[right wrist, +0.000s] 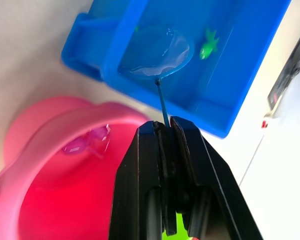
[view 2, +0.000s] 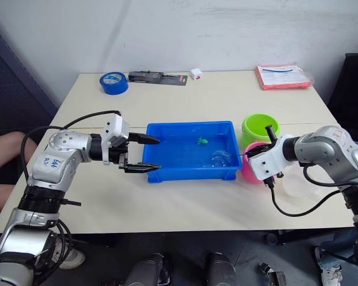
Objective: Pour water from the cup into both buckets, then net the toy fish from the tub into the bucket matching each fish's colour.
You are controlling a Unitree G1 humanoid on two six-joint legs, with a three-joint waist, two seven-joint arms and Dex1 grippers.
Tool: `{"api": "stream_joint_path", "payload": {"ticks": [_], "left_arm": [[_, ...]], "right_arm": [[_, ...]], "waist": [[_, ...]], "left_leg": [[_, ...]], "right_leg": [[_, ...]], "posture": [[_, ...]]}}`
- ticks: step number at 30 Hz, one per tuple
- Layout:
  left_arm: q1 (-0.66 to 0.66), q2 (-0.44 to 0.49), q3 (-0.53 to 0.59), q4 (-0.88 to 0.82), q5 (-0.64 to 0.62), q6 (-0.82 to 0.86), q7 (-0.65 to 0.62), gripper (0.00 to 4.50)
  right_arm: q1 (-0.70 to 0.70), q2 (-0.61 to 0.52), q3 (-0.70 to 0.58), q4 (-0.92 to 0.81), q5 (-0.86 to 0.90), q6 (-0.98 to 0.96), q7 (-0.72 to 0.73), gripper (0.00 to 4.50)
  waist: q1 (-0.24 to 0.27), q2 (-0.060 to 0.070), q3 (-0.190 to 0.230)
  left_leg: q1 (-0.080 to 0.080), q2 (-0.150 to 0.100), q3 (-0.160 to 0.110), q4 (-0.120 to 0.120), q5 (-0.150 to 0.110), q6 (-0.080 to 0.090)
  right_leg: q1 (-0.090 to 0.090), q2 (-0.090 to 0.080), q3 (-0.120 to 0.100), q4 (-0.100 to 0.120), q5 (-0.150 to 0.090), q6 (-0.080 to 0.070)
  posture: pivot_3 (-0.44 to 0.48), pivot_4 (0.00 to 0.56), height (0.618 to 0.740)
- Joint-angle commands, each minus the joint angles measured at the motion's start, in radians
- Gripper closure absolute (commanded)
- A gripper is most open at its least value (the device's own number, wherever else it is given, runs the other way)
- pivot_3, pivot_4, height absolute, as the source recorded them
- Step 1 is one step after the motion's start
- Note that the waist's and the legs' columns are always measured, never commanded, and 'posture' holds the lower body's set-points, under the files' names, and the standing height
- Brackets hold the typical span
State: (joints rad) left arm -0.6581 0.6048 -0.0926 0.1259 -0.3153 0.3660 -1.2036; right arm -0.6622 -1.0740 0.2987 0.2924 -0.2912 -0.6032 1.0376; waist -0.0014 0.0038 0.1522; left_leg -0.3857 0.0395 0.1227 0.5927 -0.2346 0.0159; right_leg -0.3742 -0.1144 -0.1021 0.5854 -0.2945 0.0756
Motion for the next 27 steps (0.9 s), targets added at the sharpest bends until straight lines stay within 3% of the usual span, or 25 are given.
{"api": "stream_joint_path", "payload": {"ticks": [1,8,14,22,25,27], "left_arm": [[-0.019,-0.002,0.020,-0.018,-0.022,-0.007,-0.001,0.00],[-0.023,-0.003,0.022,-0.023,-0.023,0.000,-0.001,0.00],[-0.022,0.003,0.029,-0.022,-0.024,0.003,0.002,0.00],[-0.034,-0.005,0.034,-0.009,-0.027,0.006,0.011,0.00],[-0.047,-0.009,0.035,0.008,-0.028,0.006,0.008,0.00],[-0.057,-0.004,0.032,0.037,-0.017,-0.011,0.000,0.00]], "right_arm": [[0.032,0.010,-0.032,-0.055,0.079,0.071,0.050,3.70],[0.114,0.083,-0.045,-0.147,0.189,0.254,0.109,3.70],[0.160,0.161,-0.156,-0.240,0.435,0.680,0.137,3.70],[0.152,0.217,-0.288,-0.247,0.637,1.145,0.092,3.70],[0.163,0.222,-0.324,-0.263,0.673,1.230,0.066,3.70],[0.178,0.212,-0.319,-0.278,0.617,1.169,0.025,3.70]], "waist": [[0.000,0.000,0.000],[0.001,0.000,-0.001],[0.003,-0.001,-0.001],[0.004,-0.001,-0.001],[0.004,-0.001,-0.001],[0.004,-0.001,-0.001]], "left_leg": [[0.000,0.000,0.000,0.000,0.000,0.000],[0.000,0.000,0.000,0.000,0.000,0.000],[0.000,0.001,-0.002,0.000,0.000,0.001],[-0.001,0.001,-0.002,0.000,-0.001,0.001],[-0.002,0.001,-0.002,0.000,-0.001,0.001],[-0.002,0.001,-0.002,0.000,-0.001,0.001]], "right_leg": [[0.000,0.000,0.000,0.000,0.000,0.000],[0.000,0.000,0.000,0.001,0.000,0.000],[0.001,0.000,-0.001,0.000,0.000,0.000],[0.000,-0.001,-0.001,0.000,0.000,-0.002],[0.000,-0.001,-0.001,0.000,0.000,-0.002],[-0.001,-0.001,-0.001,0.000,0.000,-0.002]], "posture": [[0.000,0.150,0.740],[0.000,0.150,0.740],[0.000,0.150,0.740],[0.000,0.150,0.740],[0.000,0.150,0.740],[0.000,0.150,0.740]]}}
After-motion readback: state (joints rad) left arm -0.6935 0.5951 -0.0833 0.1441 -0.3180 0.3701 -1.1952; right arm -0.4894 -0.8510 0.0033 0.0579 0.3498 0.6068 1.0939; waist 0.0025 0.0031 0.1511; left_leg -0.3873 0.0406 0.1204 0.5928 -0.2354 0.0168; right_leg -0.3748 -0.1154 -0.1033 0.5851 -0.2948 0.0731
